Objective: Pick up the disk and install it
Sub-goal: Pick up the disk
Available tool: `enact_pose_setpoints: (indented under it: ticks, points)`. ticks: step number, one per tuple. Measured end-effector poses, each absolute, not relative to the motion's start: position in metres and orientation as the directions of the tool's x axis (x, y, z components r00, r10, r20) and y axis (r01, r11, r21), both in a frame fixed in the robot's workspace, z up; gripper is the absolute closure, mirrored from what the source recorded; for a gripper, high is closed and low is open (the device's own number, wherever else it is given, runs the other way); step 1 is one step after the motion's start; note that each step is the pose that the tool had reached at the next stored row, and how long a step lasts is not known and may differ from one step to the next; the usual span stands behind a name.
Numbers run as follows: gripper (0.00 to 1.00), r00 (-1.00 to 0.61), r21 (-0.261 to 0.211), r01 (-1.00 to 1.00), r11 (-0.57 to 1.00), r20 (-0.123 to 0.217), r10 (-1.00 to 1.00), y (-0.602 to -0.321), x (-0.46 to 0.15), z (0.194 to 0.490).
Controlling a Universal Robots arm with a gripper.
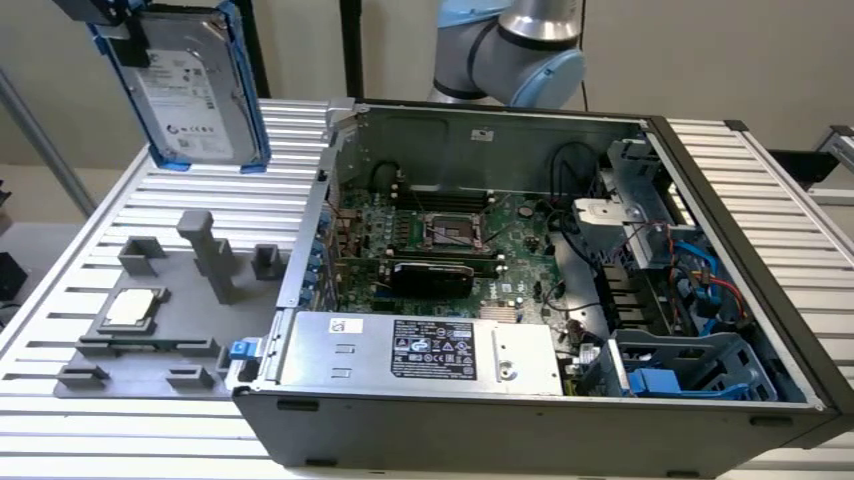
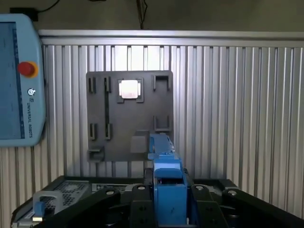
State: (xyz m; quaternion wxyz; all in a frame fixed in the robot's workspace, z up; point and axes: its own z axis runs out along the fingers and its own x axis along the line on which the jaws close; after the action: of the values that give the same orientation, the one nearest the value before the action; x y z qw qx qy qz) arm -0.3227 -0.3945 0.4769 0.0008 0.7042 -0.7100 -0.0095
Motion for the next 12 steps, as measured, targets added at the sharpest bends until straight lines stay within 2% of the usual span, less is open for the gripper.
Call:
enact_pose_setpoints:
  ticks: [6, 12]
  points:
    - [1.0, -0.008, 0.014, -1.0, 0.008, -0.013, -1.0, -0.405, -0.295, 0.493]
    - [1.0, -0.008, 0.014, -1.0, 0.008, -0.017, -1.0, -0.416, -0.268, 0.496]
